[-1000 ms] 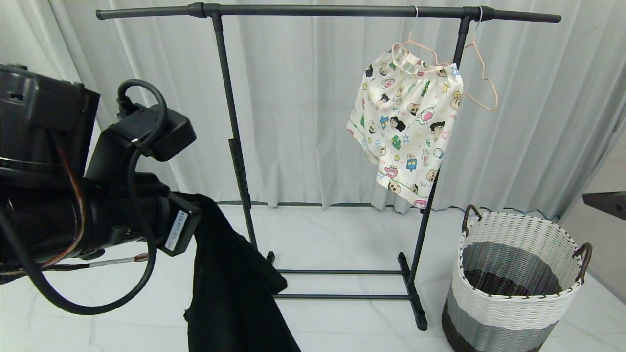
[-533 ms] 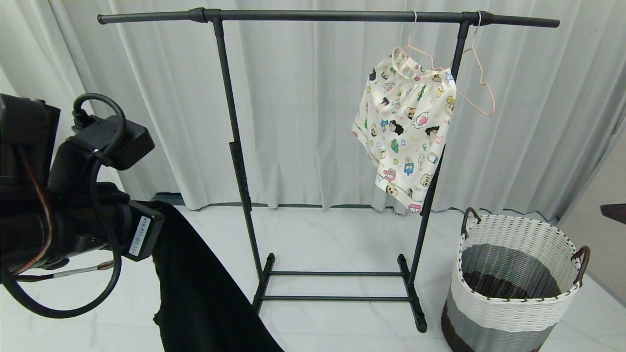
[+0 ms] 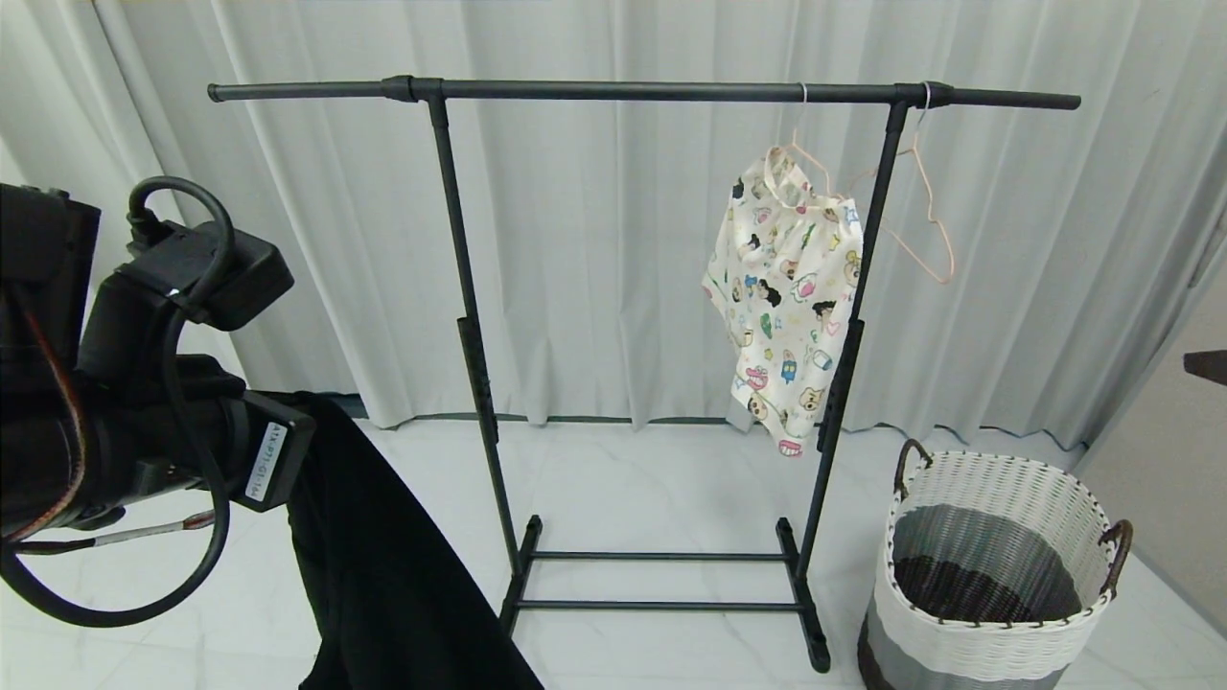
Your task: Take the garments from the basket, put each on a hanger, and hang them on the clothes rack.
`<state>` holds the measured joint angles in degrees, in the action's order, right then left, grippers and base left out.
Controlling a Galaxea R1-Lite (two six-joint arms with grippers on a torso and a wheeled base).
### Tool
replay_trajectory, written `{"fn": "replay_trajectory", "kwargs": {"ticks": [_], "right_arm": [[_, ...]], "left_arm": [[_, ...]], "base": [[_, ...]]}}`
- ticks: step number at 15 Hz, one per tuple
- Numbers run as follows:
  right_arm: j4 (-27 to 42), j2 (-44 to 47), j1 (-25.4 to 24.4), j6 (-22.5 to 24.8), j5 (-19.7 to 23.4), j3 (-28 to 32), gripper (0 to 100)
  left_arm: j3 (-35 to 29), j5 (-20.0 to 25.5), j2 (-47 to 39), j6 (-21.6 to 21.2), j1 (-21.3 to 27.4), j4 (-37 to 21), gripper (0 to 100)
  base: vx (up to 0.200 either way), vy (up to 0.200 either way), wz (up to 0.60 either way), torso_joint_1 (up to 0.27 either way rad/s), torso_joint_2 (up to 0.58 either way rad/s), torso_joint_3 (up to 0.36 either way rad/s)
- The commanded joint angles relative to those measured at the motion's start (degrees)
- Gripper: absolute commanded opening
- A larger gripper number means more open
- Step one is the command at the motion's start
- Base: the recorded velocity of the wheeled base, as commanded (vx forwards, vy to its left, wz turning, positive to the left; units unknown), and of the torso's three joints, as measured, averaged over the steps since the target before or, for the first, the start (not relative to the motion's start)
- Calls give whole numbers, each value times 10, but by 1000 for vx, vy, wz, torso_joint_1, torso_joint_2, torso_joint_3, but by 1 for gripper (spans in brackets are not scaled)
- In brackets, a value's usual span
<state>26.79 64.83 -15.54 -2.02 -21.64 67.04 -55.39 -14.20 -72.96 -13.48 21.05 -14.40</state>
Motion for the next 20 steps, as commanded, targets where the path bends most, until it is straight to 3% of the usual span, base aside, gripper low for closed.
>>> {"fn": "replay_trajectory", "kwargs": {"ticks": [1,5,15,18,20], "right_arm": [[-12,14,3,0,0,1,100],[-45,29,3,1,9,2,100],[-46,33,11,2,17,0,100],[-46,33,22,4,18,-4,100],[-46,33,35,4,56,-4,100]], "left_arm": [[0,0,0,-1,0,0,0],[1,0,2,-1,0,0,0],[1,0,5,-2,16,0,0],[-1,0,5,-2,26,0,0],[-2,0,5,-2,37,0,0]], "base": [[0,0,0,198,-466,-286],[0,0,0,193,-470,-288],[0,0,0,220,-506,-281],[200,0,0,215,-478,-253],[200,0,0,68,-144,-78]]}}
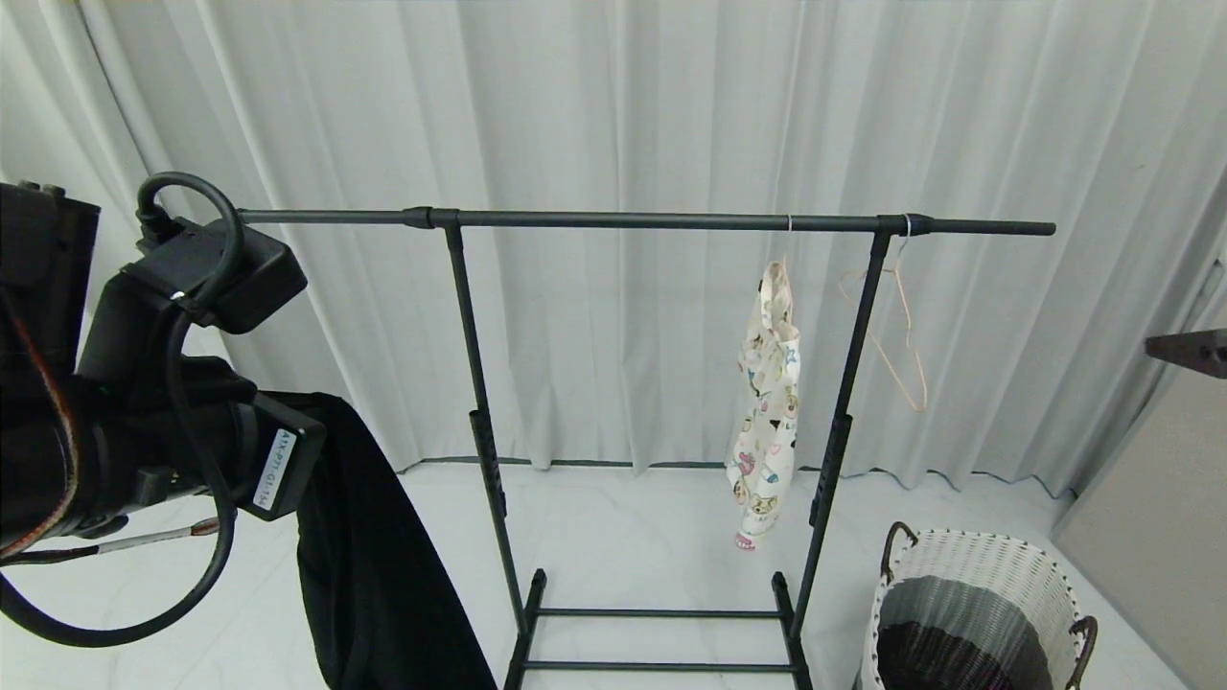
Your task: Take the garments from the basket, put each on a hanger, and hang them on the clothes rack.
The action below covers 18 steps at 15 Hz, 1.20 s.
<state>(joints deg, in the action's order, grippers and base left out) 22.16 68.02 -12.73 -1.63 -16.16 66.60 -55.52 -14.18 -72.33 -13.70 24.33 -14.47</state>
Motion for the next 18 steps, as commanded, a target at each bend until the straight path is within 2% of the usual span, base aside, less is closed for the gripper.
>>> {"fn": "replay_trajectory", "kwargs": {"ticks": [1,5,9,12,13,15,16,18], "right_arm": [[0,1,17,3,25,0,100],[0,18,32,14,47,-1,100],[-12,65,57,15,102,-2,100],[-117,121,82,15,119,-49,100],[-171,154,109,31,149,-81,100],[-182,200,155,77,199,-93,100],[-188,215,165,87,208,-92,100],[-246,275,169,87,214,-93,100]], "left_arm": [[-1,-1,-2,0,11,1,0],[-1,-1,-4,1,18,1,0],[-1,-1,-5,3,17,1,0],[2,-1,-4,4,15,1,0],[-1,-1,-4,4,14,1,0],[-7,-6,-6,3,14,1,0],[-8,-10,-7,3,14,1,0],[-5,-14,-7,3,14,1,0]], "base": [[200,0,0,41,-32,-41],[200,0,0,11,-13,-6],[200,0,0,2,1,0],[200,0,0,4,2,2],[200,0,0,7,2,-2],[200,0,0,2,2,2],[200,0,0,2,2,-2],[200,0,0,2,2,5]]}}
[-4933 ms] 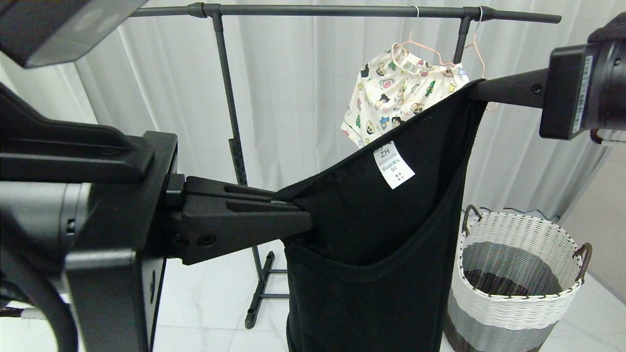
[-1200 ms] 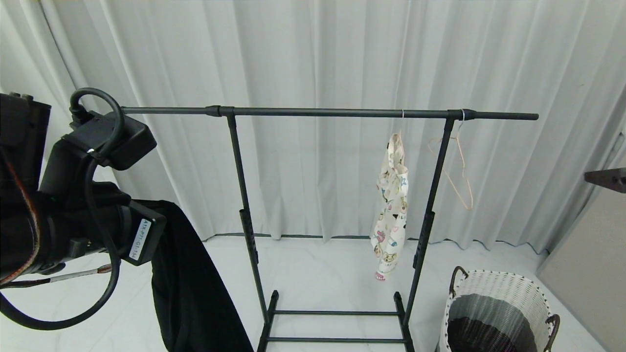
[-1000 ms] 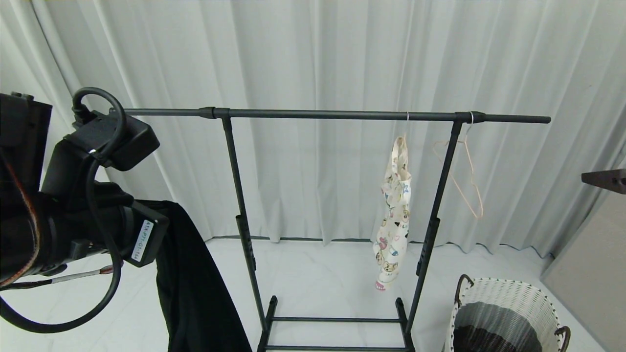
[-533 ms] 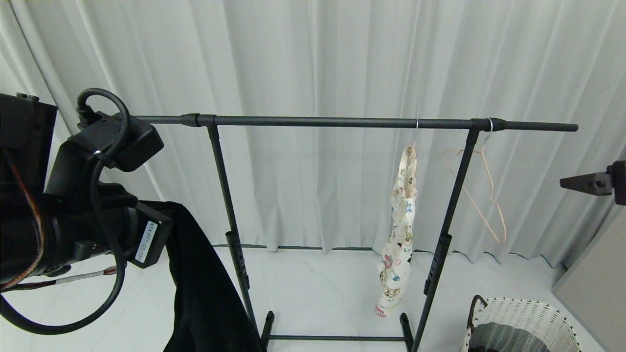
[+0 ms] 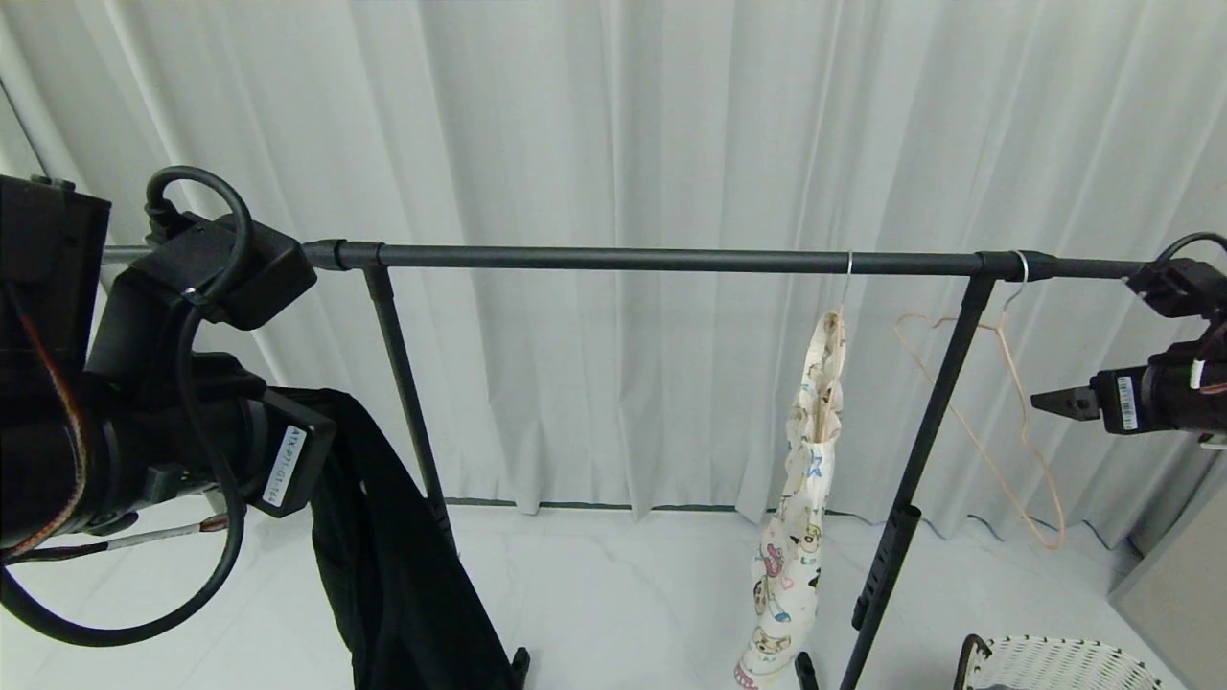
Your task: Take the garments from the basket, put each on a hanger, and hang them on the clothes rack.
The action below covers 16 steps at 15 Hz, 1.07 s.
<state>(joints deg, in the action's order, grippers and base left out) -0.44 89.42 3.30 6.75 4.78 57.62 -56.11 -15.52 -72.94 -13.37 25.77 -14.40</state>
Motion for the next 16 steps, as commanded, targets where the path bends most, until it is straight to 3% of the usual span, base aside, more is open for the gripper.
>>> {"fn": "replay_trajectory", "kwargs": {"ticks": [1,6,10,11,16], "right_arm": [[-49,91,10,3,6,-2,100],[-85,159,14,2,30,8,100],[-136,192,18,-29,30,6,100],[-140,192,19,-30,30,6,0],[-167,183,19,-30,33,4,0]], "left_arm": [[1,0,0,0,0,0,0],[7,0,-8,0,-8,0,0],[8,0,-15,0,-8,0,0],[8,0,-15,0,-8,0,0],[8,0,-14,0,-7,0,0]], "base": [[0,0,0,0,0,0],[0,0,0,0,0,0],[0,0,0,0,0,0],[0,0,0,0,0,0],[0,0,0,0,0,0]]}}
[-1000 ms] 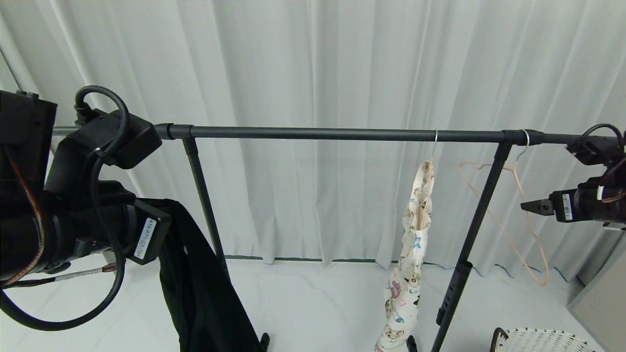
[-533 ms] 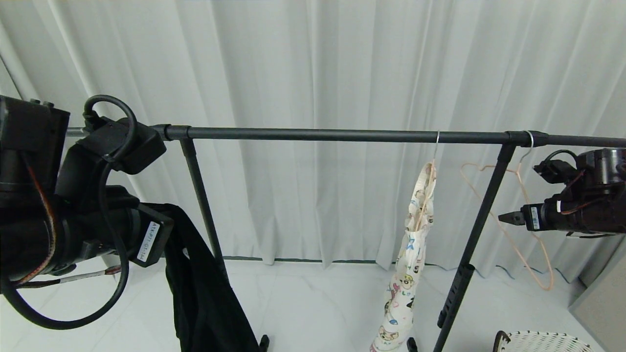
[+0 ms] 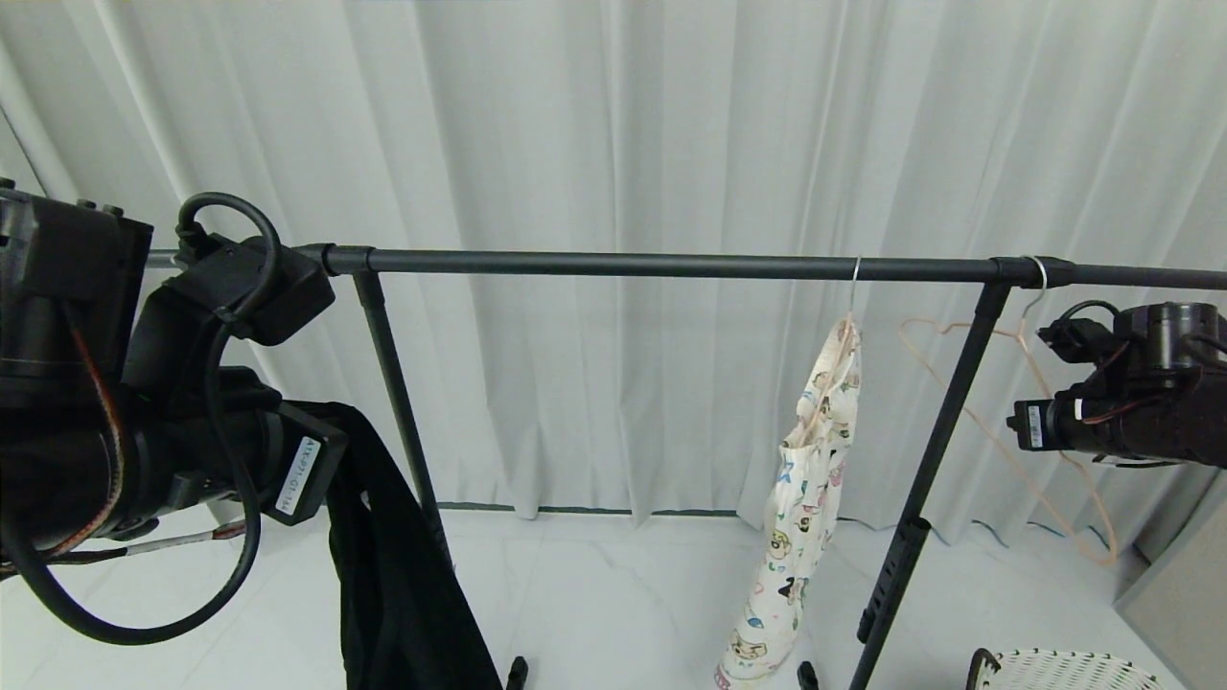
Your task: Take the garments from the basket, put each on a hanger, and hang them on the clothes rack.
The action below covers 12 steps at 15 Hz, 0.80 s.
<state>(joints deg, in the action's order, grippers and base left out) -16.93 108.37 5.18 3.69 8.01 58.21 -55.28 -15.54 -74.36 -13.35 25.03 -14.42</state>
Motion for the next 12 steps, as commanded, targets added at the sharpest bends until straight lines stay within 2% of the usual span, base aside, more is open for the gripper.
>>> {"fn": "replay_trajectory", "kwargs": {"ticks": [1,6,7,10,12], "right_arm": [[-8,-8,-1,0,2,-3,0],[-59,-41,0,-1,1,-34,0],[-97,-55,0,-1,1,-57,0],[-175,-80,1,-14,-1,-114,0],[-202,-96,1,-27,-2,-131,0]], "left_arm": [[0,0,0,0,0,0,0],[-1,0,5,0,-1,0,0],[-2,0,7,0,-1,2,0],[7,-3,5,-1,-1,49,0],[13,-14,4,-2,-1,68,0]], "base": [[0,0,0,0,0,0],[0,0,0,0,0,0],[0,0,0,0,0,0],[0,0,0,0,0,0],[0,0,0,0,0,0]]}}
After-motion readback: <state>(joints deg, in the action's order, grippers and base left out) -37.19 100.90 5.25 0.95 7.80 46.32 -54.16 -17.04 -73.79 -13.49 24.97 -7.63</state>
